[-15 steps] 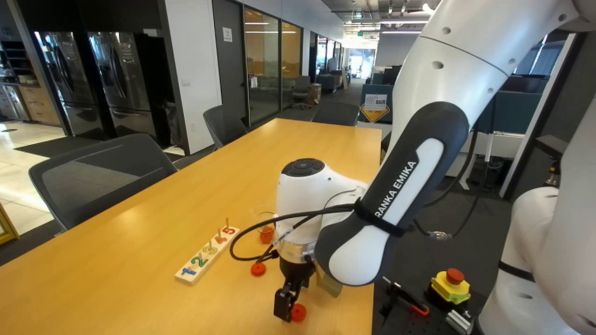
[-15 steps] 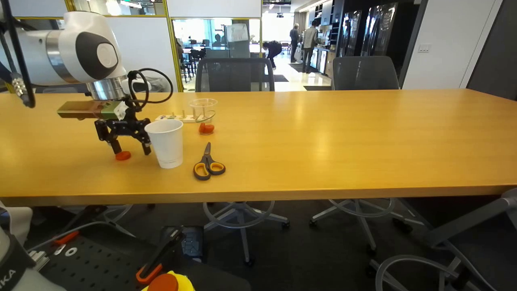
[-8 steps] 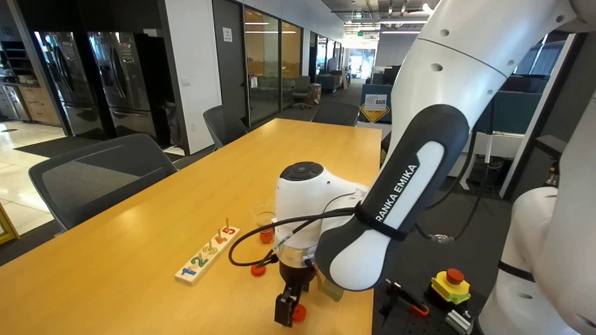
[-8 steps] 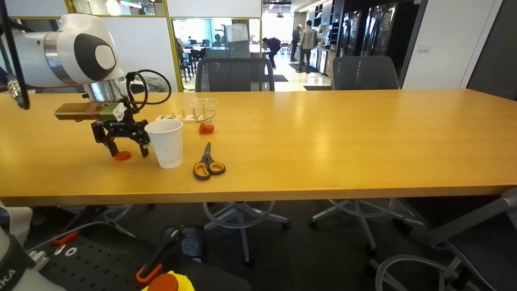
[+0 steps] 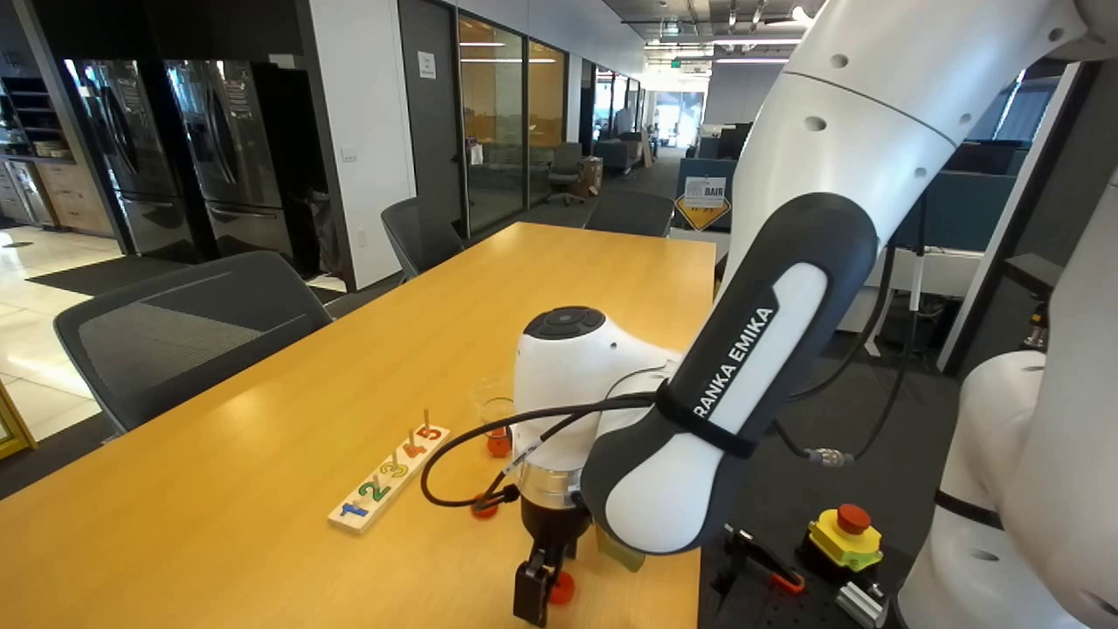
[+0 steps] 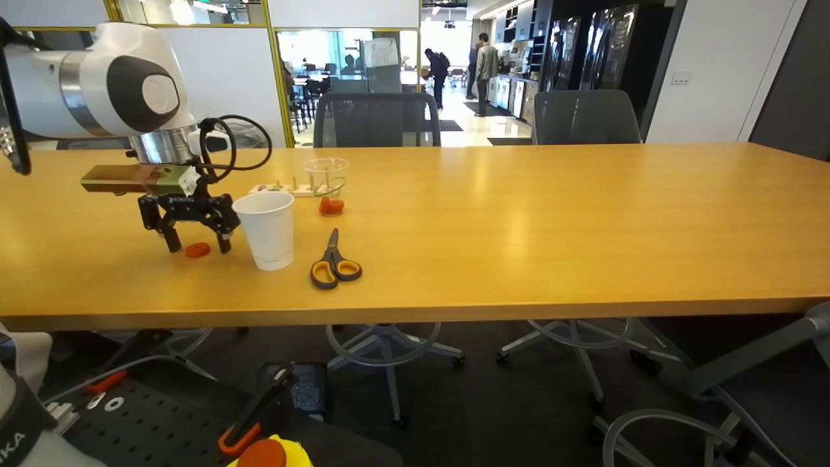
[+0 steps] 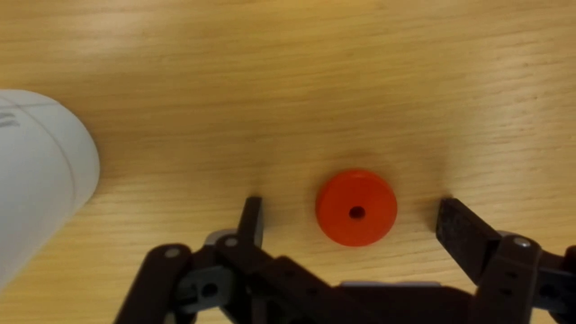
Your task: Put the orange circles into the transparent cup then the blue circles into the white cup.
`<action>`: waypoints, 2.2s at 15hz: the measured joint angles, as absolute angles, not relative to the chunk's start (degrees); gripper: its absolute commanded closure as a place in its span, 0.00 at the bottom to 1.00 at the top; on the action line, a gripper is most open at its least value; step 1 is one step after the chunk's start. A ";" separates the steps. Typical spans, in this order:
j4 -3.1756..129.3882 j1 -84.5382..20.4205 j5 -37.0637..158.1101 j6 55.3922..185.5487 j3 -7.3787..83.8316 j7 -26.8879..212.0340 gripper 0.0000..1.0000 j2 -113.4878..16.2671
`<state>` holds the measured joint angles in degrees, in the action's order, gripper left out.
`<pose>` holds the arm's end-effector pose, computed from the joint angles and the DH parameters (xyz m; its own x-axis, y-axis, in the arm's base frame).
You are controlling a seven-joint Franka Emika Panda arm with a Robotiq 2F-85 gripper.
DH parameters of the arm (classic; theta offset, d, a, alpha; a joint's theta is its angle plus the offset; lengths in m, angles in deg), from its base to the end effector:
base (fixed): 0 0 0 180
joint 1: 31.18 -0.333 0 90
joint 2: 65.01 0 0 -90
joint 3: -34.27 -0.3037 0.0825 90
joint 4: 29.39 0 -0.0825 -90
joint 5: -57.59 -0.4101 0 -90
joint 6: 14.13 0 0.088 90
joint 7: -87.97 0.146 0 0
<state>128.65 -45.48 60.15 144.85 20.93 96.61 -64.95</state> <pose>0.3560 0.1880 0.1422 0.9310 0.3647 0.0173 0.3644 -0.9311 0.0140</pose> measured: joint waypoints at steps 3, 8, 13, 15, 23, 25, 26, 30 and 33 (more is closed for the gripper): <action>128.62 -45.48 59.80 144.85 20.81 96.24 0.00 -64.95; 128.57 -45.48 59.80 144.86 20.81 96.22 0.00 -64.98; 128.54 -45.48 59.79 144.85 20.81 96.22 0.25 -65.03; 128.54 -45.48 59.79 144.85 20.81 96.21 0.34 -65.03; 128.45 -45.48 59.79 144.83 20.80 96.19 0.76 -66.64; 128.46 -45.47 59.79 144.80 20.80 96.20 0.77 -66.65; 128.46 -45.46 59.79 144.79 20.81 96.20 0.77 -66.66; 128.41 -45.30 60.23 144.77 20.95 96.24 0.77 -67.18; 127.61 -45.02 60.87 144.52 21.07 96.24 0.77 -68.64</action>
<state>127.61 -45.02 60.87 144.52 21.07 96.24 -68.64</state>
